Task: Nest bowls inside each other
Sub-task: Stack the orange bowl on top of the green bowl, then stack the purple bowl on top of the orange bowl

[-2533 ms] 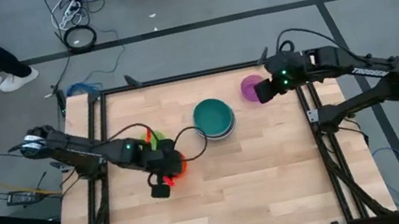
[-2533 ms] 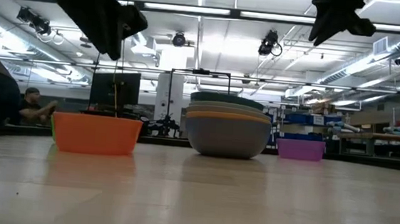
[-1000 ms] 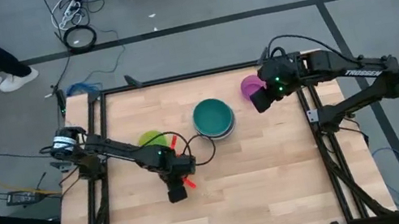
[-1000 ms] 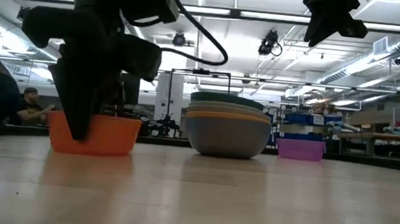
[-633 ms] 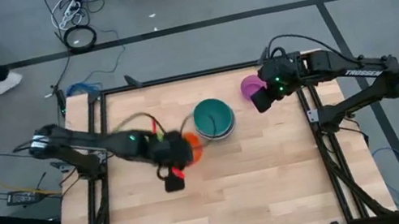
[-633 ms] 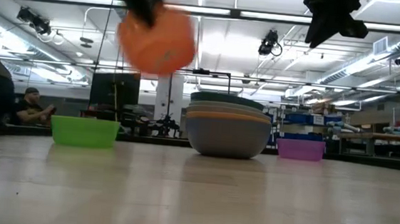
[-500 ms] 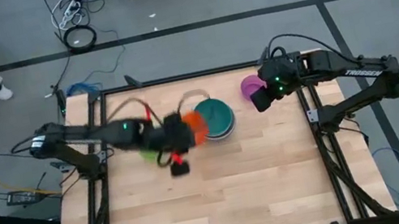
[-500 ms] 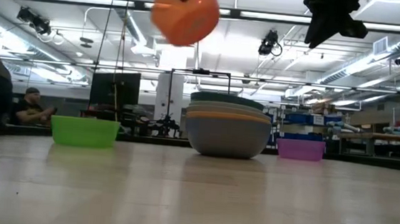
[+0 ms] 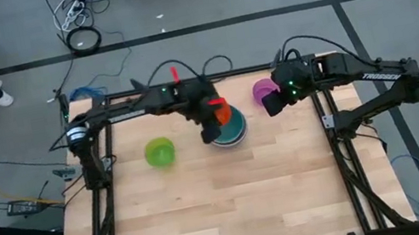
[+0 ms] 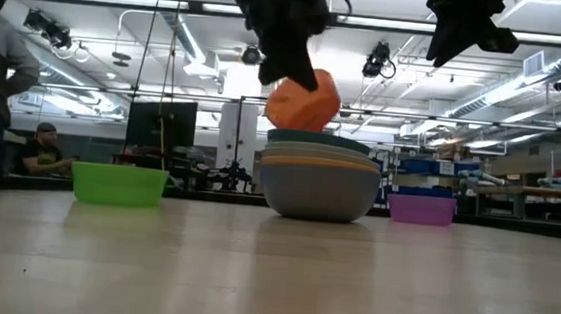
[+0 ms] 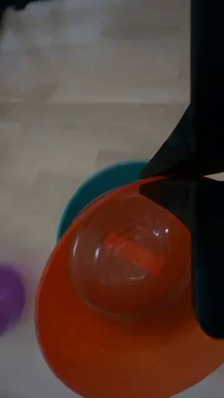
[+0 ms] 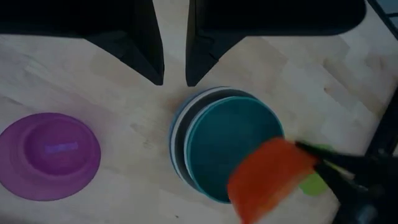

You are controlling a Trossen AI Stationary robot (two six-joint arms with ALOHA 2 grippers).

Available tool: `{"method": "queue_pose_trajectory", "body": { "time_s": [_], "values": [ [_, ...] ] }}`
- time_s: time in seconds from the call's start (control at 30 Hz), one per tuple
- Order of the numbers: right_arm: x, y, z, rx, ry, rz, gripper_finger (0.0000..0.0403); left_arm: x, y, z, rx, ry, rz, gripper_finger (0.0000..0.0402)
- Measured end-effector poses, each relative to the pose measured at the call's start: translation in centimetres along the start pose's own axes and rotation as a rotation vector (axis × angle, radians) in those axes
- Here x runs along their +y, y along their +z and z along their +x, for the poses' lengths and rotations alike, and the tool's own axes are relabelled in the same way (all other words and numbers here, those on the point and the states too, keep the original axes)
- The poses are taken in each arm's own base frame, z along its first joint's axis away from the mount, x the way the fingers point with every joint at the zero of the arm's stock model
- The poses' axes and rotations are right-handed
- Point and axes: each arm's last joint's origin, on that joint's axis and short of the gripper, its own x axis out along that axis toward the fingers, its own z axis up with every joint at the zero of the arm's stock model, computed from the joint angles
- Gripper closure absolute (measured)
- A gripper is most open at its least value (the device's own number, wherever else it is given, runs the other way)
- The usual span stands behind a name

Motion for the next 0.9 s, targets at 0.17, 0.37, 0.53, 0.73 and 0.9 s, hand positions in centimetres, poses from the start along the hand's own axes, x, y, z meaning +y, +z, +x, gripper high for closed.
{"method": "queue_pose_trajectory", "body": {
  "time_s": [0.17,0.37,0.53,0.73,0.9],
  "values": [
    [0.0,0.0,0.0,0.0,0.001,0.001,0.0347,-0.3,0.9,1.7,0.009,-0.032,-0.034,0.0395],
    [0.0,0.0,0.0,-0.003,0.003,0.004,0.0347,-0.5,2.0,1.5,-0.024,-0.046,-0.126,0.0338],
    [0.0,0.0,0.0,-0.004,0.003,-0.006,0.0347,-0.5,2.0,1.4,-0.017,-0.046,-0.189,0.0308],
    [-0.4,0.1,0.0,-0.018,-0.046,-0.025,0.0347,-0.8,1.7,1.0,0.023,-0.132,-0.227,0.0301],
    [-2.5,1.7,1.3,0.024,-0.215,-0.103,0.0347,-2.8,2.7,-5.2,-0.127,-0.262,-0.29,0.0301]
  ]
}}
